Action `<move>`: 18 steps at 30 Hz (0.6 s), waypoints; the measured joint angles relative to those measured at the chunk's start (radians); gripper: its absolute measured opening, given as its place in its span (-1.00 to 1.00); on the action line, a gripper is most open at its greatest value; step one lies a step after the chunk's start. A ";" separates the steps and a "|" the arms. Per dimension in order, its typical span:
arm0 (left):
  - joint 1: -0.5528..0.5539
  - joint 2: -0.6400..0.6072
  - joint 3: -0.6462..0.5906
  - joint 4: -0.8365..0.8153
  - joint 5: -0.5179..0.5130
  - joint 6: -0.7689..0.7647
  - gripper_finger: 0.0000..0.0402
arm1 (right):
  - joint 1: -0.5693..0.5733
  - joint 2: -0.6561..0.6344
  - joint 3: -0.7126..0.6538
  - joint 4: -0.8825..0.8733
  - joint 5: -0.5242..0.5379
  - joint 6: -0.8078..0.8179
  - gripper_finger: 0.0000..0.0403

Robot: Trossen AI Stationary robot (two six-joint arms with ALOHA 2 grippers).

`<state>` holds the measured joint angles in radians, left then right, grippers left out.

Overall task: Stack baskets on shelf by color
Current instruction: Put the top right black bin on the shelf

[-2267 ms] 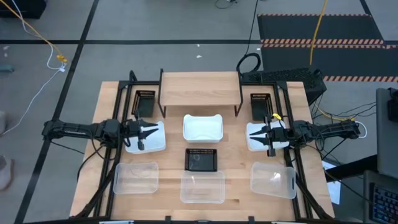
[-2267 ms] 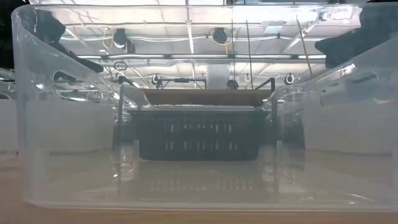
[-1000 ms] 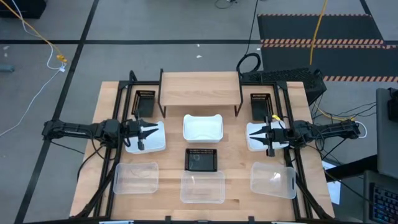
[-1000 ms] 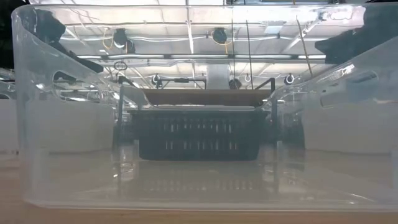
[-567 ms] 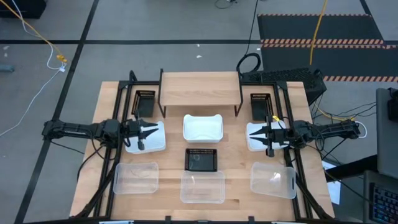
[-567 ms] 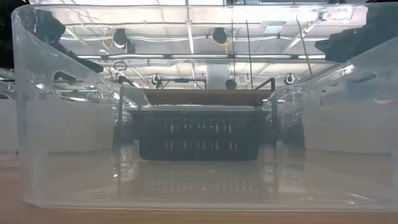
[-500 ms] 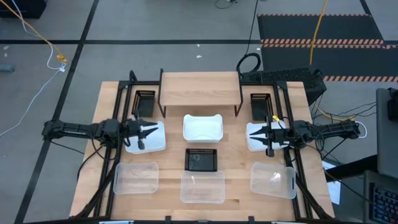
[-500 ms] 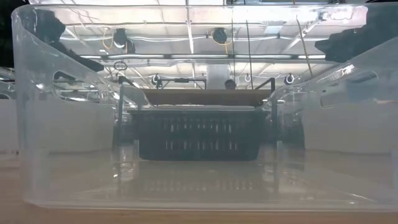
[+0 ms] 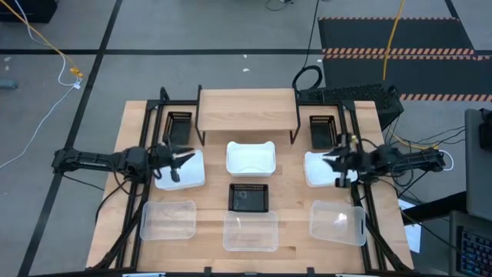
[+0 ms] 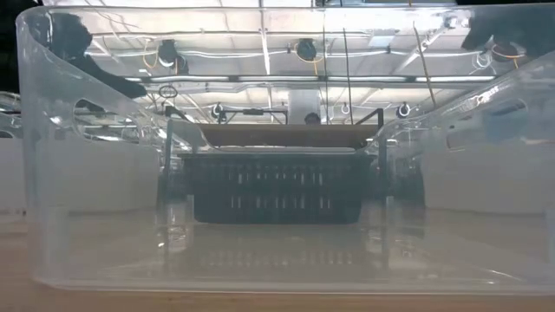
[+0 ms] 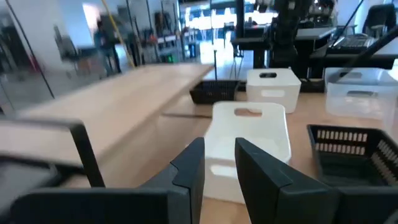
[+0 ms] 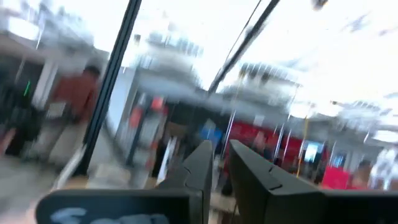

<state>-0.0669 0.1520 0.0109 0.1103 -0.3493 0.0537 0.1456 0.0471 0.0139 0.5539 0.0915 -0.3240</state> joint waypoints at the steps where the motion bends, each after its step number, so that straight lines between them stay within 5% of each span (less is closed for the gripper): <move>1: 0.000 0.000 0.000 -0.012 0.000 -0.039 -0.54 | 0.000 0.000 0.000 0.048 0.033 0.031 -0.78; 6: -0.001 0.012 0.000 -0.048 0.004 -0.239 -0.54 | 0.000 0.000 0.003 0.139 0.357 0.343 -0.78; 10: -0.002 0.039 0.000 -0.030 0.013 -0.205 -0.54 | -0.002 0.012 0.014 0.183 0.513 0.233 -0.78; 18: -0.002 0.109 0.001 -0.048 0.017 -0.225 -0.54 | -0.003 0.058 0.017 0.230 0.590 0.163 -0.78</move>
<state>-0.0689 0.2608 0.0116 0.0619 -0.3318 -0.1708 0.1428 0.1055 0.0307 0.7843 0.6812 -0.1608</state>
